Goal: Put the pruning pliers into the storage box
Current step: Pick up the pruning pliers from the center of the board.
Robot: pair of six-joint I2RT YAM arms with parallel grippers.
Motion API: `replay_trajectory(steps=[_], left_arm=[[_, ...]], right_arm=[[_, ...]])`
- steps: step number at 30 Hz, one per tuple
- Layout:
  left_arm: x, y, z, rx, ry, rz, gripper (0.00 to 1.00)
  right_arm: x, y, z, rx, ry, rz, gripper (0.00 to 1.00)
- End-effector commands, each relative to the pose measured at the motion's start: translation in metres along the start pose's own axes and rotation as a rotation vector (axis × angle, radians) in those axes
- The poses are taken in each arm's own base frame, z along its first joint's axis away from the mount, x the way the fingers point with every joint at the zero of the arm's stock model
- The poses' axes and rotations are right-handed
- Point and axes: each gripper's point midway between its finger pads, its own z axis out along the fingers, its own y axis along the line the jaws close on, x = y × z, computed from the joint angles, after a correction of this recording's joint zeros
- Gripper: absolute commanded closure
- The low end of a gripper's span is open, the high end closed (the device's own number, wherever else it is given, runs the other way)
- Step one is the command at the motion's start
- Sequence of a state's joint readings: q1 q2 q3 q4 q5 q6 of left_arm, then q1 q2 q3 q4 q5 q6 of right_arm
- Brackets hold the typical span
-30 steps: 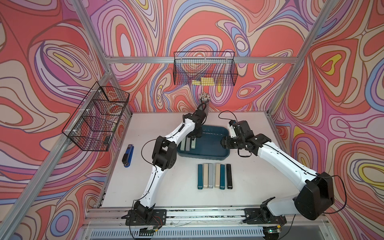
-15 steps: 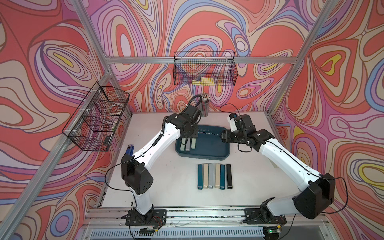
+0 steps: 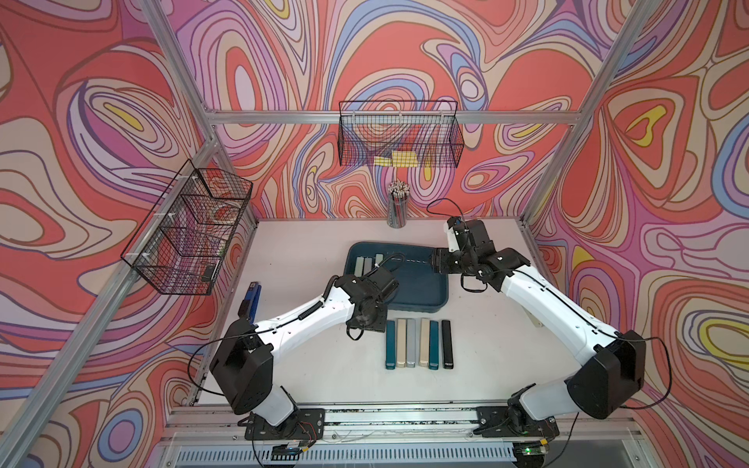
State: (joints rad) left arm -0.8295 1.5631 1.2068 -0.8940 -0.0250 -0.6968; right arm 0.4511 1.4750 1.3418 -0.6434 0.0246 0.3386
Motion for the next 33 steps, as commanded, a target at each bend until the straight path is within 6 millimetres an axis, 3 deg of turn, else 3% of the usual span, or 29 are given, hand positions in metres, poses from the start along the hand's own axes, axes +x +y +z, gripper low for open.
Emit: replay_trajectory(steps=[1, 5, 11, 33], left_arm=[[0.014, -0.019, 0.007, 0.062, 0.014, -0.048, 0.41], [0.026, -0.031, 0.021, 0.077, 0.033, -0.058, 0.41], [0.028, -0.038, 0.037, 0.087, 0.043, -0.068, 0.42], [0.024, -0.034, 0.072, -0.006, 0.060, -0.073, 0.43]], right_arm=[[0.009, -0.006, 0.013, 0.028, 0.019, 0.025, 0.35], [0.013, -0.007, 0.015, 0.026, 0.026, 0.037, 0.35], [0.017, -0.008, 0.015, 0.032, 0.038, 0.036, 0.35], [0.030, -0.012, 0.004, 0.031, 0.052, 0.050, 0.35]])
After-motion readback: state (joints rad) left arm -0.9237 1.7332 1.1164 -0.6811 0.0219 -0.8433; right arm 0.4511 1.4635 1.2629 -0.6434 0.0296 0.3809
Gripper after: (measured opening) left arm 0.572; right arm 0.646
